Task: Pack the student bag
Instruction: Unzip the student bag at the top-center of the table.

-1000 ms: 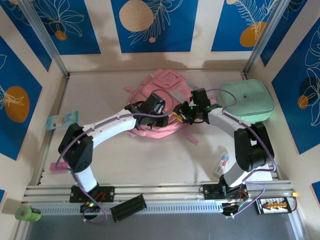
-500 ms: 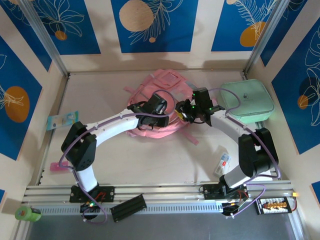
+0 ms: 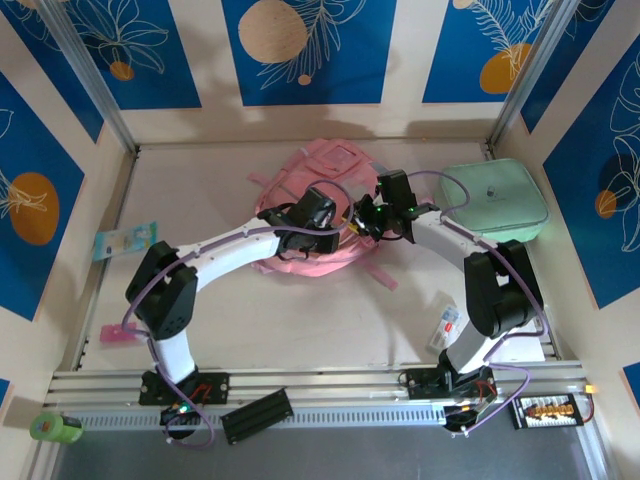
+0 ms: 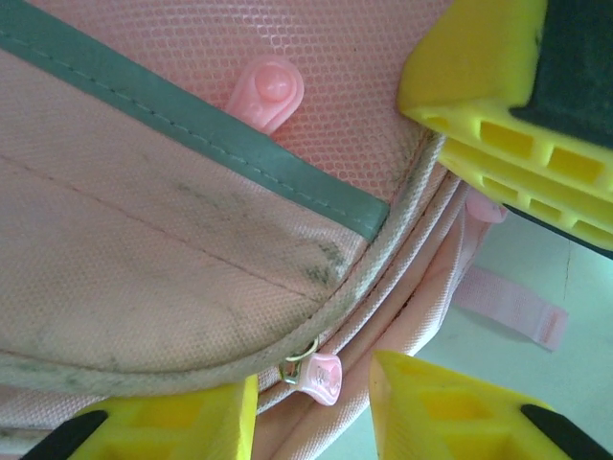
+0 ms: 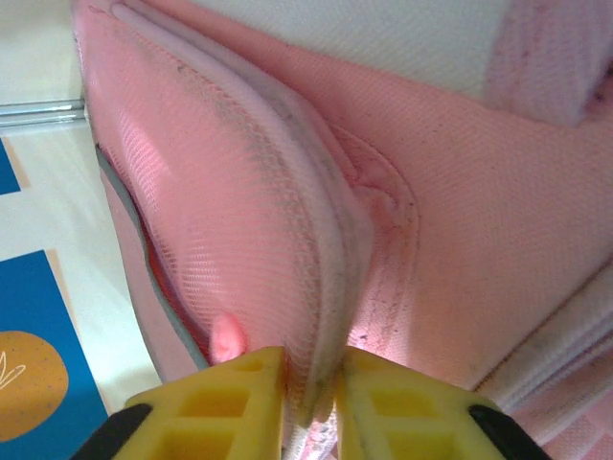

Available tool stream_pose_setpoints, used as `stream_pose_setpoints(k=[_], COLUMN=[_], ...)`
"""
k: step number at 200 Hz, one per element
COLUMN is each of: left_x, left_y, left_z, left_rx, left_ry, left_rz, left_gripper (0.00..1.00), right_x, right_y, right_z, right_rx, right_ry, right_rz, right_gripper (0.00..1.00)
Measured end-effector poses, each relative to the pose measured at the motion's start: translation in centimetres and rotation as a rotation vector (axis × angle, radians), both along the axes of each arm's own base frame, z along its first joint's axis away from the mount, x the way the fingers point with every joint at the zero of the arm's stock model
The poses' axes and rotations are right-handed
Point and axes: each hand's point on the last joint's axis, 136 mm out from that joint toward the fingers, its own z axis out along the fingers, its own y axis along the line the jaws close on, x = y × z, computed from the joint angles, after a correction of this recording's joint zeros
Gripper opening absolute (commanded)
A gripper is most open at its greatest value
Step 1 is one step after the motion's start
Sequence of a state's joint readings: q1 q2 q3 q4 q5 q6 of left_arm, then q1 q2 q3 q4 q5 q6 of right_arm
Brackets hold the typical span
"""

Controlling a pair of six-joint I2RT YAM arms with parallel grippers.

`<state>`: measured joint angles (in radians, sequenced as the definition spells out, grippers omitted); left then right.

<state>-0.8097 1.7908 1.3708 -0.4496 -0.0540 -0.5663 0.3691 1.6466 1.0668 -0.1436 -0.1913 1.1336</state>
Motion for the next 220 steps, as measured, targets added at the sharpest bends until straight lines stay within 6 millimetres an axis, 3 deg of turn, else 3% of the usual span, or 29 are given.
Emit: stream_pose_setpoints(k=[28,97,144,162,194,220], left_x=[0.1,0.4,0.8,0.9,0.6,1.0], left_y=[0.0,-0.1,0.0,0.1,1.4,3.6], left_z=[-0.2,-1.0,-1.0,-1.1,-0.6,0.1], left_rx=[0.004,-0.006,-0.022,-0.022,-0.027,-0.041], left_ry=[0.000,0.014,0.006,-0.002,-0.012,-0.012], left_rz=[0.003,0.041,0.089,0.091,0.104,0.133], left_gripper=[0.30,0.23,0.00,0.00,0.00,0.00], right_x=[0.0,0.0,0.3,0.3,0.3,0.4], right_y=[0.0,0.1,0.1,0.0,-0.4,-0.7], right_z=[0.0,0.1,0.2,0.2,-0.2,-0.2], right_rx=[-0.003,-0.001,-0.001,-0.005,-0.033,-0.058], right_ry=[-0.003,-0.008,-0.021,-0.021,-0.020,-0.027], right_rz=[0.006,0.006,0.003,-0.001,-0.010,-0.011], right_gripper=[0.07,0.05,0.02,0.00,0.00,0.00])
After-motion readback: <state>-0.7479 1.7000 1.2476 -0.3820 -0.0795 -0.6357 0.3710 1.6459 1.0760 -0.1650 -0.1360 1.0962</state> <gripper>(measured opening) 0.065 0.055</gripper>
